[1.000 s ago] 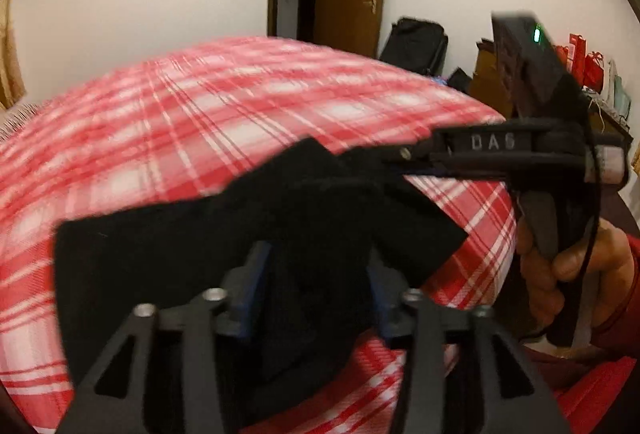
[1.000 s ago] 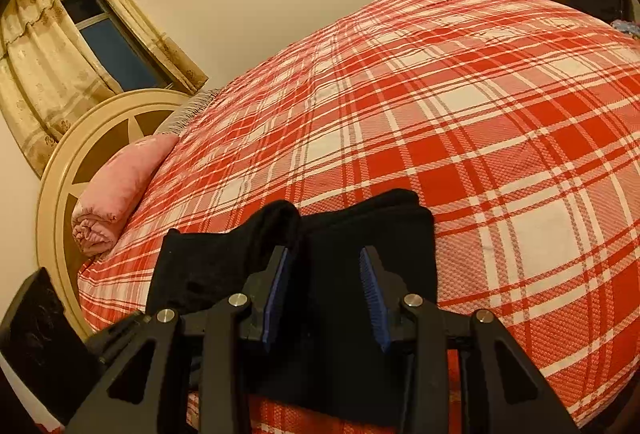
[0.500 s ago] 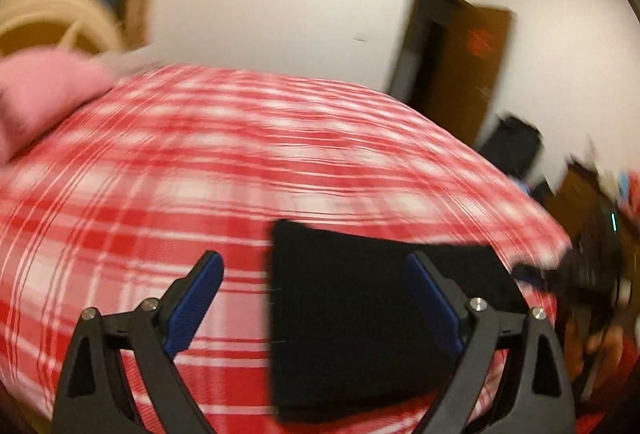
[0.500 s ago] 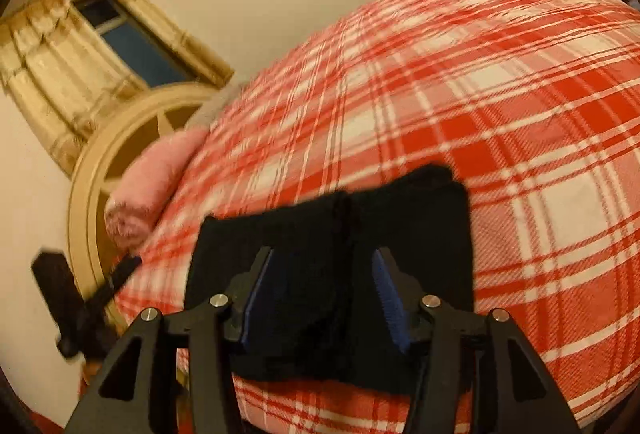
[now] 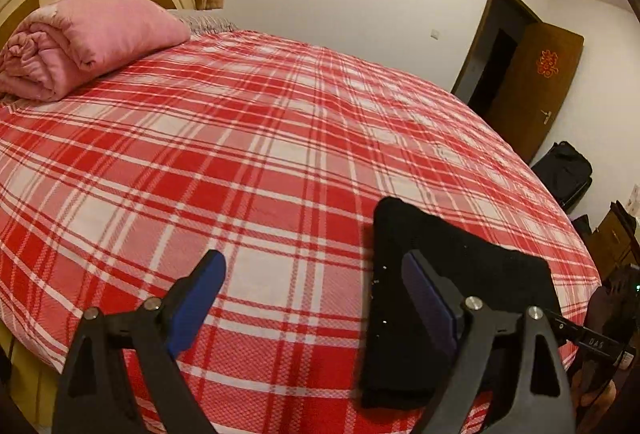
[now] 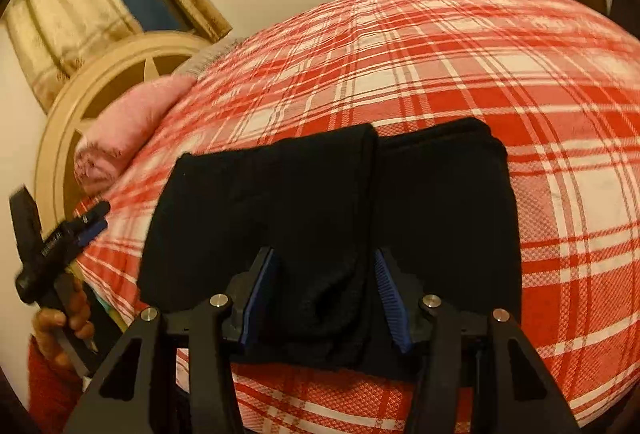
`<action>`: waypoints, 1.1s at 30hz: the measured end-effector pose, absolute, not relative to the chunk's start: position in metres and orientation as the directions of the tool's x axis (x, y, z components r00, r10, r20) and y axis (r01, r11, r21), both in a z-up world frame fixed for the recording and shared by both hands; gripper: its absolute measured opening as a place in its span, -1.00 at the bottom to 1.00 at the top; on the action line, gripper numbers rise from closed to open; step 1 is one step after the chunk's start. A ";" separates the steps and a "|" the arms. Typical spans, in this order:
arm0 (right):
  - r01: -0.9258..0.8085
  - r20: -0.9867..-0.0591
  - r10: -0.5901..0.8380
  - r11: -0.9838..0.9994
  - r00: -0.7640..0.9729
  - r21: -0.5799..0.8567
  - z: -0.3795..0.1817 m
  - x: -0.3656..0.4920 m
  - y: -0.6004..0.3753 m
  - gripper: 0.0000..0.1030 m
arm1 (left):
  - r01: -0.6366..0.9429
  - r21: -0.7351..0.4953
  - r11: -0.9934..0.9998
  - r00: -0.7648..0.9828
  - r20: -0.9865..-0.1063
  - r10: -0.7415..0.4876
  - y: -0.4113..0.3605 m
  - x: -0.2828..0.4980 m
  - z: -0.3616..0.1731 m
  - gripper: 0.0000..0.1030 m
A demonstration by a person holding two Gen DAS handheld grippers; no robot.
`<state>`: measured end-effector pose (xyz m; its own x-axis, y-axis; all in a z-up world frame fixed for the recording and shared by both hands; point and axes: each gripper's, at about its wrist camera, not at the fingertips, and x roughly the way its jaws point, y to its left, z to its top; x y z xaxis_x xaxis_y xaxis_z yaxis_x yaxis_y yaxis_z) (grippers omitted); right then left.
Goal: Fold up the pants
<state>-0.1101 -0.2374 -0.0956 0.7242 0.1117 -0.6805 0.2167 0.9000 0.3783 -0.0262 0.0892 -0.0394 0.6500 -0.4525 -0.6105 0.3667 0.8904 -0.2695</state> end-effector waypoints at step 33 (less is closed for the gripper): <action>0.366 -0.668 -0.189 0.921 0.720 0.135 -0.059 -0.159 -0.306 -0.19 | 0.527 -0.124 0.841 0.540 -0.715 -0.444 -0.008 -0.049 -0.060 0.78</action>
<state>-0.1588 -0.3064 -0.0587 0.7200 -0.1886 -0.6679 0.3664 0.9206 0.1350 -0.0486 -0.0080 -0.0597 0.5403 -0.4443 -0.7146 0.5273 0.8406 -0.1240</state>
